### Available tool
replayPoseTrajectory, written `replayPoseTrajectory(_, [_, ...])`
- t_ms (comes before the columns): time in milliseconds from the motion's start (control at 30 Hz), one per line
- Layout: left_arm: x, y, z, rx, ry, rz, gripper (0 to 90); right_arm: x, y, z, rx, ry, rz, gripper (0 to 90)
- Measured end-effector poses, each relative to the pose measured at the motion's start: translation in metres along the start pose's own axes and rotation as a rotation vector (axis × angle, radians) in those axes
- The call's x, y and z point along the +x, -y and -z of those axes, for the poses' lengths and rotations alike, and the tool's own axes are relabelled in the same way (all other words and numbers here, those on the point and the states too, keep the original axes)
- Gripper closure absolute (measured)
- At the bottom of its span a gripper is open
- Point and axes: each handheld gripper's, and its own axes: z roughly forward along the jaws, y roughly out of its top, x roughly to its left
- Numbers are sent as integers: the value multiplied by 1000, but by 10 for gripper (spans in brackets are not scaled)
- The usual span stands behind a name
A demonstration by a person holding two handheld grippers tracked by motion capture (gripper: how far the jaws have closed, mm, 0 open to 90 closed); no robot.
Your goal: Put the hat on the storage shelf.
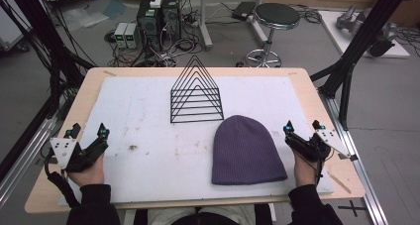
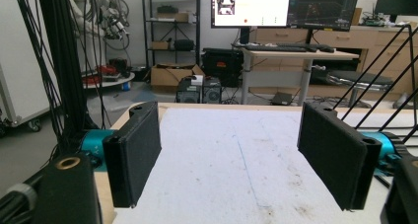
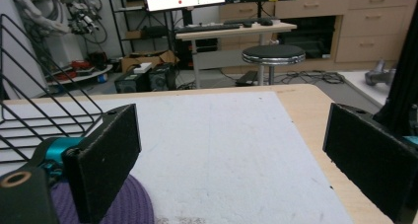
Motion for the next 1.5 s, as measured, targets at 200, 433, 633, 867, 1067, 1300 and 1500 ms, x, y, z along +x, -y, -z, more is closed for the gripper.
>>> replayPoseTrajectory(200, [-3, 0, -1, 0, 19, -1, 247, -1, 0, 1, -8, 12, -6, 65])
replayPoseTrajectory(433, [-3, 1, -2, 7, 19, -4, 247, -1, 0, 1, -8, 12, -4, 65])
replayPoseTrajectory(633, [-4, 2, -2, 8, 25, -4, 247, 0, -1, 1, -6, -9, -14, 65])
replayPoseTrajectory(867, [-10, 4, -5, 23, 45, -17, 247, 3, -8, -3, -7, -42, -6, 64])
replayPoseTrajectory(1067, [-11, 5, -5, 27, 50, -19, 247, 8, -15, -6, -1, -72, 10, 63])
replayPoseTrajectory(1300, [-12, 5, -5, 29, 53, -19, 247, 8, -22, -9, 23, -94, 26, 63])
replayPoseTrajectory(1500, [-12, 5, -5, 27, 61, -18, 245, 8, -28, -14, 54, -127, 48, 64])
